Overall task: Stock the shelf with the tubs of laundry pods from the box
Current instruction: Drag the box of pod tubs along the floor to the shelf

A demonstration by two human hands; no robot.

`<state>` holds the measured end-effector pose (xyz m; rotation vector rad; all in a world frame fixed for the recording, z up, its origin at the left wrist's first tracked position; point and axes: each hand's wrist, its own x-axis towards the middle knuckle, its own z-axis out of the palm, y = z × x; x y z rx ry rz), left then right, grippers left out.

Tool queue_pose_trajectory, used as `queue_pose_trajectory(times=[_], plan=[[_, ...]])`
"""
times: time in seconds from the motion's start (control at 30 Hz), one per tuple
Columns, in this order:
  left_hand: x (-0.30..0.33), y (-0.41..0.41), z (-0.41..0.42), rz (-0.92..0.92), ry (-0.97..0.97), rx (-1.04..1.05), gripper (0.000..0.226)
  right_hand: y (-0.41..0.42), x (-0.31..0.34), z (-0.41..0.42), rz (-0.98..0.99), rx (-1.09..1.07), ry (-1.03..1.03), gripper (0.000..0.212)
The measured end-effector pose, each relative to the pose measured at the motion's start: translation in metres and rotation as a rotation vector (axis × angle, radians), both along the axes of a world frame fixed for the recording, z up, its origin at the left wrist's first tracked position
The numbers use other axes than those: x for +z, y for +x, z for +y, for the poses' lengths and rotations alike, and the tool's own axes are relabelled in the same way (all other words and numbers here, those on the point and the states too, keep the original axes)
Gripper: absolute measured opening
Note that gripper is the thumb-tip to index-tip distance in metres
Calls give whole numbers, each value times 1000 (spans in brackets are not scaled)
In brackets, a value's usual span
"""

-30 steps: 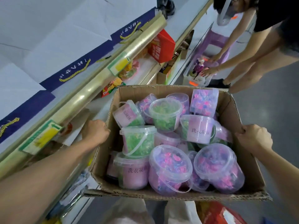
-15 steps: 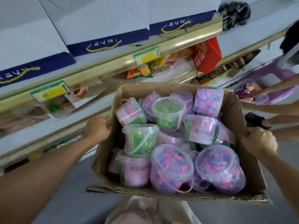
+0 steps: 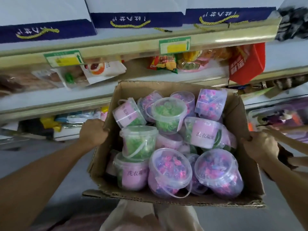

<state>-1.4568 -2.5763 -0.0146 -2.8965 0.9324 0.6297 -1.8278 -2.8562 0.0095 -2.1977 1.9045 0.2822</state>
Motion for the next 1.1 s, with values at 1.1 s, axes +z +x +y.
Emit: queue_pose_trajectory(times=[1.1], plan=[[-294, -71, 109, 21, 83, 360, 25, 40, -328, -4, 59, 349, 39, 21]])
